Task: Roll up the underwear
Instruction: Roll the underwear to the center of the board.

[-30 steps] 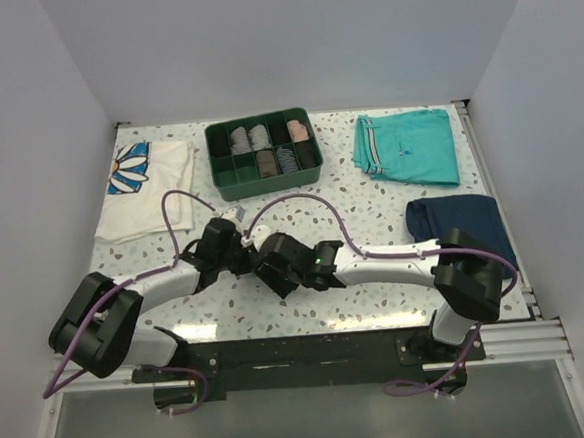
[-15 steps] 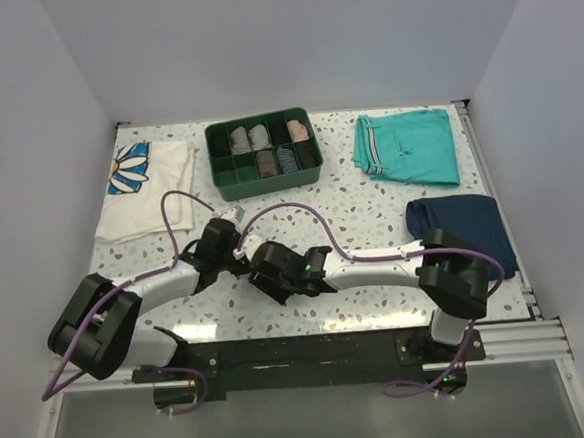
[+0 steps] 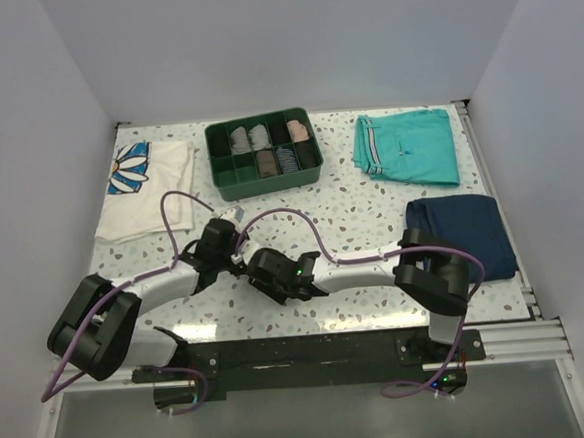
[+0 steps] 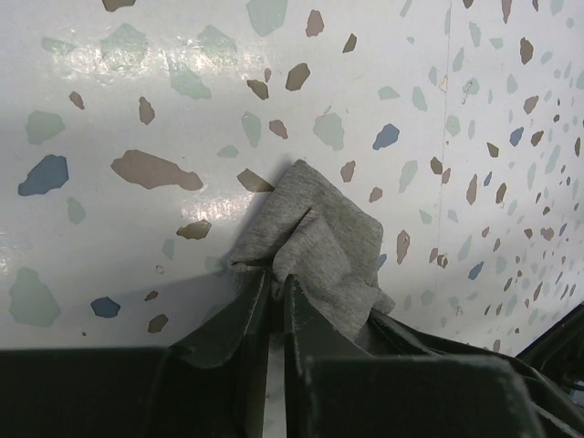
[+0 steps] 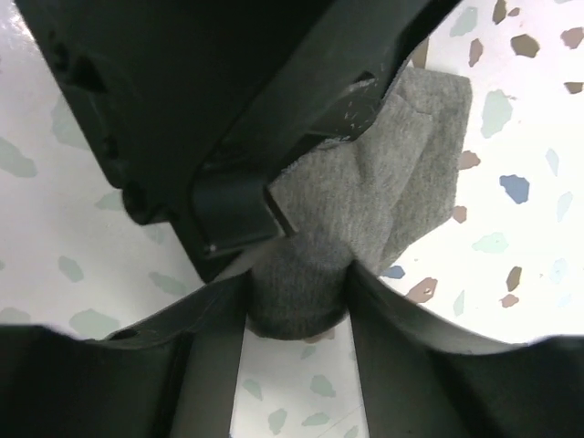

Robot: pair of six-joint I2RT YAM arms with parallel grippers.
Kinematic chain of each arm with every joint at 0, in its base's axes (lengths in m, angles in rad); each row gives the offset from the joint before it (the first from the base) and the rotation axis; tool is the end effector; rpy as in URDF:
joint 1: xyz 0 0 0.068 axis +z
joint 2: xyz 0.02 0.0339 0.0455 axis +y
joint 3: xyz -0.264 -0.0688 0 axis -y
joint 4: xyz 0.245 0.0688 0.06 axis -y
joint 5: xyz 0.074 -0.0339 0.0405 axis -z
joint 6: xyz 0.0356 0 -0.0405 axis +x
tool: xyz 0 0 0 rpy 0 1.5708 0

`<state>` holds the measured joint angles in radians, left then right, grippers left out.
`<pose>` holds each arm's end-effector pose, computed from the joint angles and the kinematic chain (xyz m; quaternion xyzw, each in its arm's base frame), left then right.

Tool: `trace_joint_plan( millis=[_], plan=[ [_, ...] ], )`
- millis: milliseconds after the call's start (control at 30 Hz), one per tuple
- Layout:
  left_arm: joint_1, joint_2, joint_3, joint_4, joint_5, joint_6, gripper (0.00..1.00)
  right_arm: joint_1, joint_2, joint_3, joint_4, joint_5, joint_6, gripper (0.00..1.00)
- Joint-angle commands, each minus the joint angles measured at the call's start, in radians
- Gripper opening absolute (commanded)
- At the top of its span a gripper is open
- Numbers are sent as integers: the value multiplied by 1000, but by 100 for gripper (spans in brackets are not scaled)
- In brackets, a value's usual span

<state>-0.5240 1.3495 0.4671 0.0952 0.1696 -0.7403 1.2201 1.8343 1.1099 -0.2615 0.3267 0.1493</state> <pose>0.2057 -0.1258 0.1427 -0.0672 0.9190 -0.2880 0.2607 0.1384 0.3449 0.1612 -0.4417 0.8365 0.0593 0.3188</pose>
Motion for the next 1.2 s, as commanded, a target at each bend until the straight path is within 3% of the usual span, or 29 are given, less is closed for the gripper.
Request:
trace_joint_plan(
  millis=[0,67,167,300,467,767,1167],
  plan=[
    [1,-24,-15,-35,-28,2,13,7,26,-38,36,25,56,37],
    [-1,-32,-16,-43,-33,-2,14,6,28,-59,38,26,79,25],
    [-1,-58,-10,-72,-64,-10,21,7,19,-93,51,22,107,17],
    [1,-130,7,-133,-137,-18,46,6,0,-137,77,-11,133,13],
    [5,-210,19,-209,-212,-44,66,-2,-23,-176,131,-100,154,11],
    [9,-300,-5,-241,-243,-59,69,-132,-107,-283,325,-389,268,11],
    [9,-303,-79,-111,-99,-33,70,-363,-72,-444,668,-856,524,11]
  ],
)
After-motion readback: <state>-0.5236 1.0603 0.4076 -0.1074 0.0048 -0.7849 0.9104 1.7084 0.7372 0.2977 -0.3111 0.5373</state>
